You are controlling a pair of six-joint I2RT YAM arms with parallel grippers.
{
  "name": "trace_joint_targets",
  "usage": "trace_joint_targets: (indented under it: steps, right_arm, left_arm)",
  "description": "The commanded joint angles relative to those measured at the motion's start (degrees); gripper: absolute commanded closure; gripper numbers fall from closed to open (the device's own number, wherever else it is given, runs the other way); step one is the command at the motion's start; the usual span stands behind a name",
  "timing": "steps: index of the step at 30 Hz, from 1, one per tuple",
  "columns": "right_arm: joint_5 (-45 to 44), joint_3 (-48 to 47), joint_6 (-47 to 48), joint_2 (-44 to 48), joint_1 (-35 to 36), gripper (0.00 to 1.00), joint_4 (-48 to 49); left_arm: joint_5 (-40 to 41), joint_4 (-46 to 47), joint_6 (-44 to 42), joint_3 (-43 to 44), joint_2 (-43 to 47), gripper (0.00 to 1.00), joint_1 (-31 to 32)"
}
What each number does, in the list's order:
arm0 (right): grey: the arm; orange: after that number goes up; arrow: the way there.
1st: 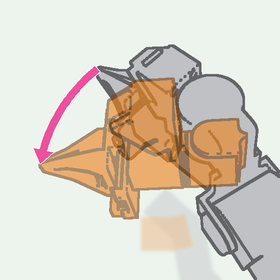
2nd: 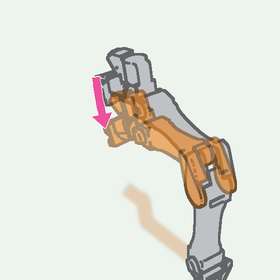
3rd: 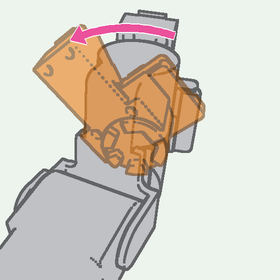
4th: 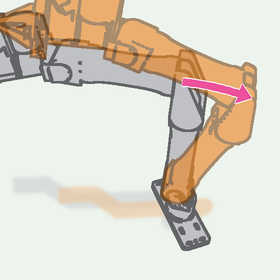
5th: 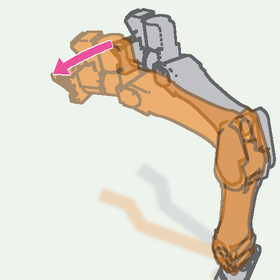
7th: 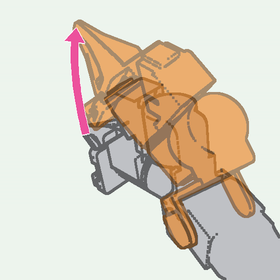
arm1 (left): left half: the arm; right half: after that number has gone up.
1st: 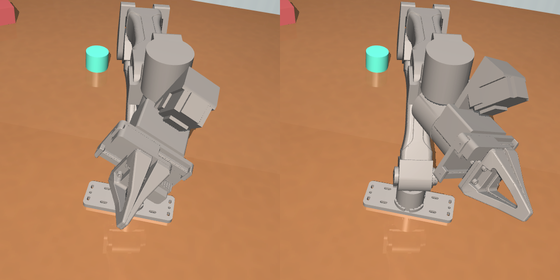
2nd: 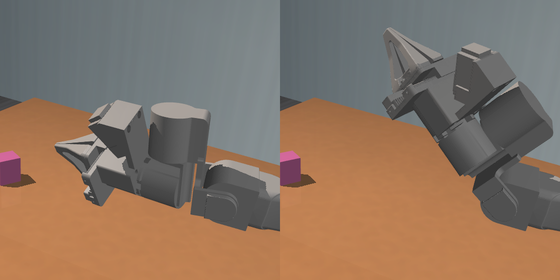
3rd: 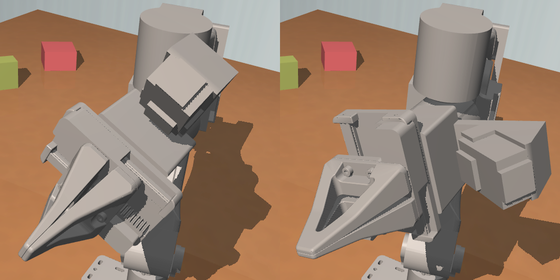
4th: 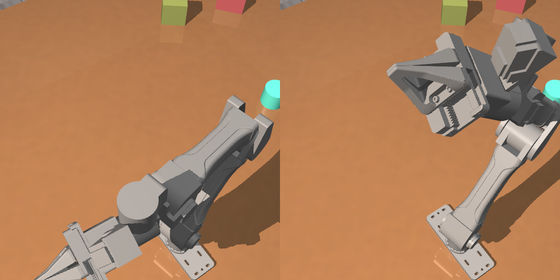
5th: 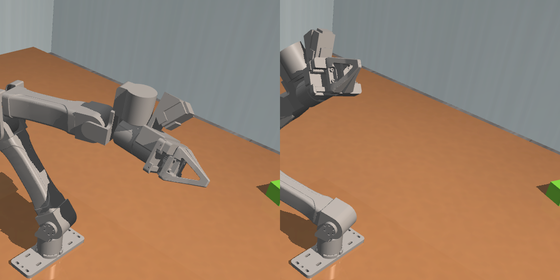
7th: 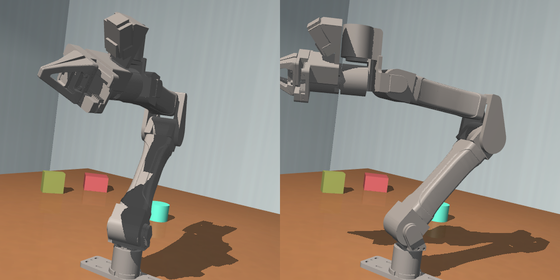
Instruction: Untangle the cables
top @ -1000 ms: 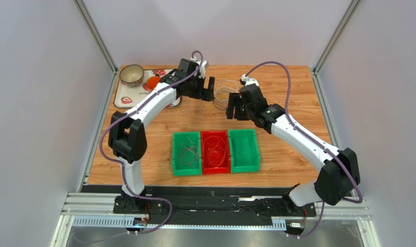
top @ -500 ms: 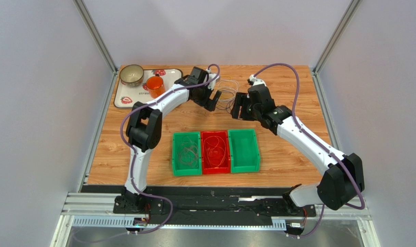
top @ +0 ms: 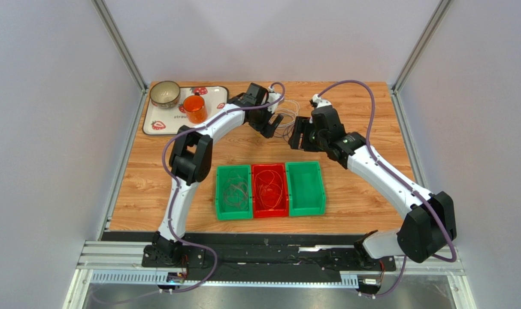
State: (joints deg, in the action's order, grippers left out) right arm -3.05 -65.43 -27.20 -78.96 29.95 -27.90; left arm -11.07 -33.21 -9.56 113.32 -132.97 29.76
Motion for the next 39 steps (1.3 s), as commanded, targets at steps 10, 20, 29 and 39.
trace_joint_targets:
  steps: [10,20,29,39]
  right_arm:
    - [1.6,0.5,-0.5,0.7,-0.6,0.34,3.3]
    - [2.1,0.7,-0.8,0.5,-0.7,0.34,3.6]
    - [1.7,0.6,-0.6,1.0,-0.9,0.35,3.6]
    - [1.6,0.5,-0.8,2.0,-1.0,0.36,3.5]
  left_arm:
    - [-0.9,-4.8,-3.5,7.4,-5.7,0.11,0.9]
    - [-0.4,-4.7,-3.4,6.3,-5.7,0.48,1.1]
    - [1.1,-5.2,-3.4,5.5,-2.4,1.00,1.1]
    - [3.9,-8.9,-0.6,9.0,4.8,1.00,1.0]
